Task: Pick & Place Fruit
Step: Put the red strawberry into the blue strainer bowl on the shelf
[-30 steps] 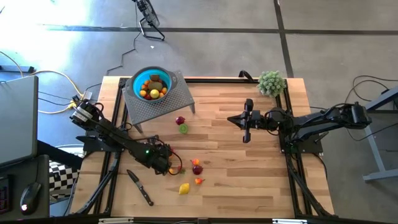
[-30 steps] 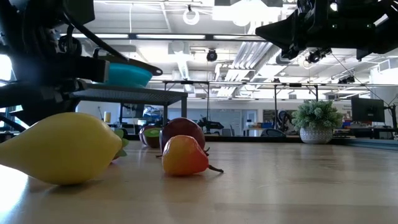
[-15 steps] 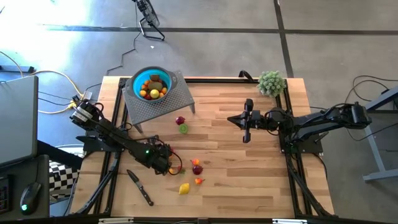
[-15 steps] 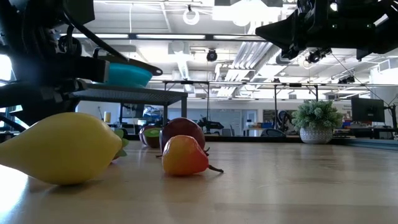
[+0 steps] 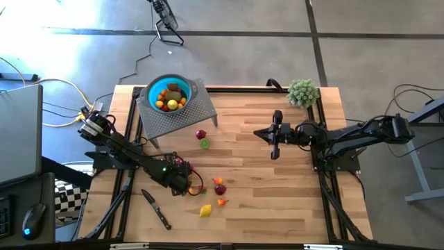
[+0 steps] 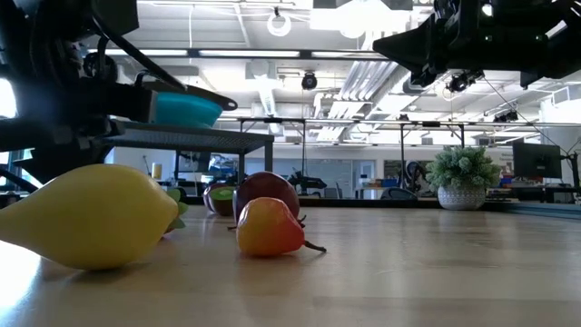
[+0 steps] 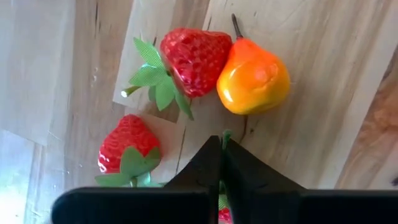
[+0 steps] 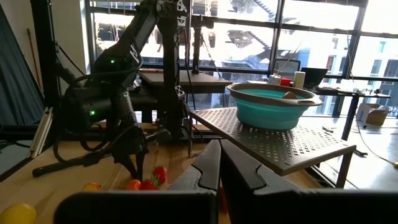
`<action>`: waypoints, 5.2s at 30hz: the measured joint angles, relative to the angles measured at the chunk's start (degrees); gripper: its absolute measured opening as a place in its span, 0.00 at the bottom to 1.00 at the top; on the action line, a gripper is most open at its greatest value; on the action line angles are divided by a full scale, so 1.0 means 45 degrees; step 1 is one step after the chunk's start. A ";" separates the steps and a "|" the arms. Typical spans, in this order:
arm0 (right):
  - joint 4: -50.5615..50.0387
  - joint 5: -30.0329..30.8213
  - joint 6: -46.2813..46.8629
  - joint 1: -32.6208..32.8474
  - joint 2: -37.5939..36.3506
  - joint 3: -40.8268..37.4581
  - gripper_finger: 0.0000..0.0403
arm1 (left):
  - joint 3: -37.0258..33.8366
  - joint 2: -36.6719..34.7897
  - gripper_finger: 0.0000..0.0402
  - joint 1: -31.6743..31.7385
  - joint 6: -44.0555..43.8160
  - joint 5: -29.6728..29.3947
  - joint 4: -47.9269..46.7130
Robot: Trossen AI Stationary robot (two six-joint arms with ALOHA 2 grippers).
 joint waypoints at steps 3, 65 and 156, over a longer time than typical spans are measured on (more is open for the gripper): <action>-0.0002 0.0000 0.0000 0.0001 0.0000 0.0000 0.01 | 0.0000 0.0000 0.02 0.0000 0.0000 0.0151 0.0092; 0.0000 0.0000 -0.0044 -0.0001 0.0005 0.0000 0.01 | 1.0608 -0.1982 0.00 0.7415 0.4989 -0.4645 -1.0502; 0.0000 0.0063 -0.0301 -0.0001 0.0005 0.0000 0.01 | 0.2635 -0.8087 0.06 0.5127 0.7039 0.0698 0.0030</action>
